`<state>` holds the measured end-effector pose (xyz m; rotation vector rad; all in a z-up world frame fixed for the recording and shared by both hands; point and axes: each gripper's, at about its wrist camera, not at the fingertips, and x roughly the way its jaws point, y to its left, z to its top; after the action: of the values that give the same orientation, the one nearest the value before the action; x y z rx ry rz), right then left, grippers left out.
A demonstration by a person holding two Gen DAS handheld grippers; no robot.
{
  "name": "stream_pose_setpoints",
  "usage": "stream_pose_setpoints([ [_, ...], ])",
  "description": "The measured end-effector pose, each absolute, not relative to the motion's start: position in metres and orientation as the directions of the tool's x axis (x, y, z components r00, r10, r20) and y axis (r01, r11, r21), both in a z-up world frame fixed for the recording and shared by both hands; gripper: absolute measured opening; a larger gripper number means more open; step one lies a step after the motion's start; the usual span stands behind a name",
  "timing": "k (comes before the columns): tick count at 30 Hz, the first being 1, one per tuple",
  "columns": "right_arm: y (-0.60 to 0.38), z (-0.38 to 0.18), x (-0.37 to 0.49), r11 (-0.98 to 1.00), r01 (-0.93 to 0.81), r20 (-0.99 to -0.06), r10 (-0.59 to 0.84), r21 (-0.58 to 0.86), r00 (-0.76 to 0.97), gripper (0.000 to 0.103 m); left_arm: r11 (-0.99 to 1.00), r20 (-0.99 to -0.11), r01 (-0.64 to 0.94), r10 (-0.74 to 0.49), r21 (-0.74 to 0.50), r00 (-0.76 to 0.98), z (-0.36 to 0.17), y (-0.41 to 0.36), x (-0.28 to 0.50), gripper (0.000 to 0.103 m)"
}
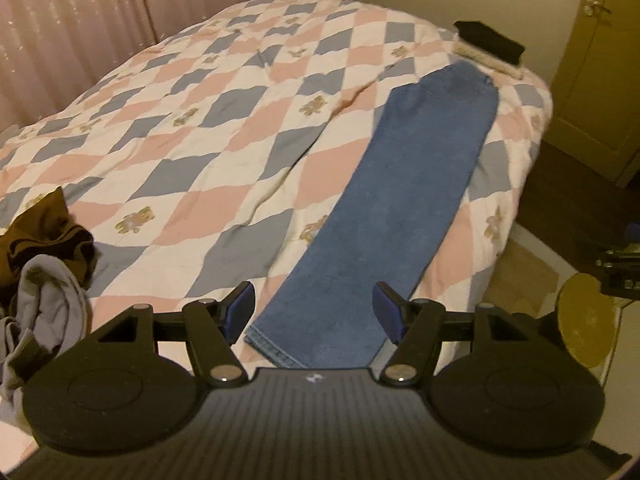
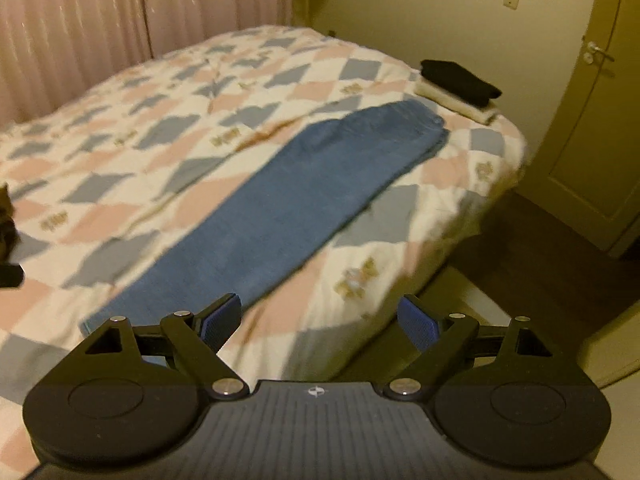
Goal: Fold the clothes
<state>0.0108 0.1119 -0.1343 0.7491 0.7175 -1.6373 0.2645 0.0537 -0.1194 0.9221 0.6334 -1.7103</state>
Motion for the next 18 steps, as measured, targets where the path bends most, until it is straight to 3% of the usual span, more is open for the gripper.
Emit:
stream_pose_setpoints([
  [10,0.111,-0.137,0.018,-0.106,0.988,-0.79,-0.593,-0.115,-0.155,0.091,-0.308,-0.8,0.951,-0.579,0.036,-0.158,-0.132,0.07,0.279,0.061],
  [14,0.113,-0.148,0.024,-0.014,0.992,-0.782,-0.614,-0.128,-0.109,0.091,-0.406,-0.788,0.891,-0.608,0.204,-0.097,-0.162,0.094,0.285,0.058],
  [18,0.132,-0.173,0.048,0.167,0.968,-0.768,-0.64,-0.188,-0.039,0.091,-0.555,-0.783,0.719,-0.621,0.418,-0.024,-0.212,0.119,0.29,0.058],
])
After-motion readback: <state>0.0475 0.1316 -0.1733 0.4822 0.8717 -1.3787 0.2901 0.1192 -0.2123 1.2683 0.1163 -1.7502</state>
